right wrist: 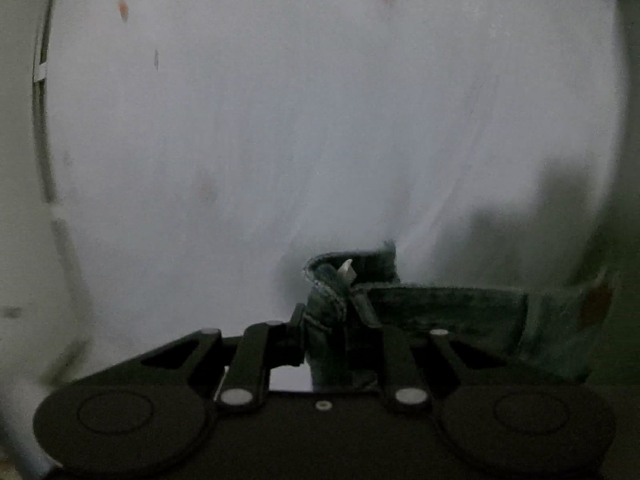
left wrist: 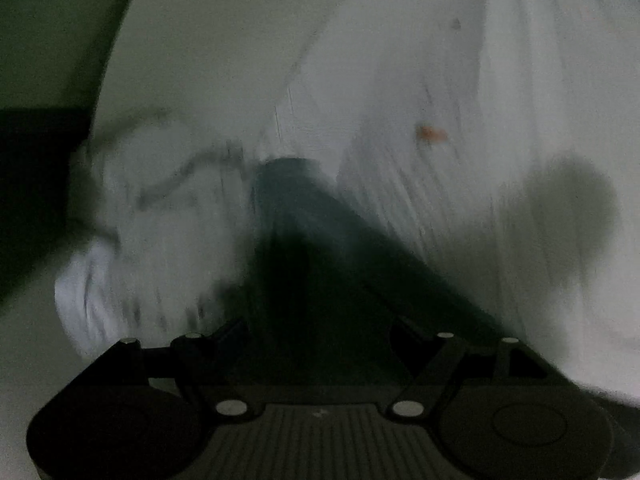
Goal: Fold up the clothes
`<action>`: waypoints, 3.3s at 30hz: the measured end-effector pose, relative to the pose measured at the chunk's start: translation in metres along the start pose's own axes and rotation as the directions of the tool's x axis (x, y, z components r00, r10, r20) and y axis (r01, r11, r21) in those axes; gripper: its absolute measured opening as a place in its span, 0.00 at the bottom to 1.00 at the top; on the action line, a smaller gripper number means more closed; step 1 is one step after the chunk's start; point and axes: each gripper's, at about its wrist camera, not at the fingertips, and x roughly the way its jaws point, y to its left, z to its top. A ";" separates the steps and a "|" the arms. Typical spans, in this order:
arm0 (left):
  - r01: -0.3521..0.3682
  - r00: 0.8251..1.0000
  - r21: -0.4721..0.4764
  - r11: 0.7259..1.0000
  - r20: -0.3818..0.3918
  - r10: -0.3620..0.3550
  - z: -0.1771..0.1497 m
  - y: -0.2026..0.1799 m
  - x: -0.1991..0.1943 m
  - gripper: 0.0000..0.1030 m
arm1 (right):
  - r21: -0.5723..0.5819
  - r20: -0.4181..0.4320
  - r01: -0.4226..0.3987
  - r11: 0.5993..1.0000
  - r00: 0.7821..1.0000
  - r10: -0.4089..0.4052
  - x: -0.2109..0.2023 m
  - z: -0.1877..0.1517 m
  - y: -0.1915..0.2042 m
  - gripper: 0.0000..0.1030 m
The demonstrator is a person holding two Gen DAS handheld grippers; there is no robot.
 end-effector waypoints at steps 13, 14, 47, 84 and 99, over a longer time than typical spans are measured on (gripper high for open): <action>-0.017 0.966 -0.005 1.000 -0.259 0.015 -0.132 -0.055 0.046 0.78 | -0.027 -0.048 0.673 0.739 0.737 -0.674 -0.099 0.053 -0.182 0.69; -0.022 0.964 -0.006 1.000 -0.263 0.020 -0.131 -0.058 0.053 0.78 | 0.002 -0.061 0.673 0.740 0.738 -0.672 -0.099 0.058 -0.188 0.69; -0.010 0.991 -0.028 1.000 -0.132 0.006 -0.048 -0.121 0.236 0.80 | 0.092 -0.183 0.816 0.570 0.577 -0.796 0.027 0.037 -0.218 0.65; 0.130 0.983 -0.055 0.990 0.137 -0.121 -0.011 -0.063 0.023 0.09 | -0.094 0.223 0.391 0.916 0.904 -0.364 -0.132 0.118 -0.066 0.10; -0.212 0.970 -0.150 0.966 -0.156 0.189 -0.135 0.097 -0.024 0.64 | -0.041 -0.026 0.782 0.622 0.622 -0.783 -0.215 0.016 -0.185 0.44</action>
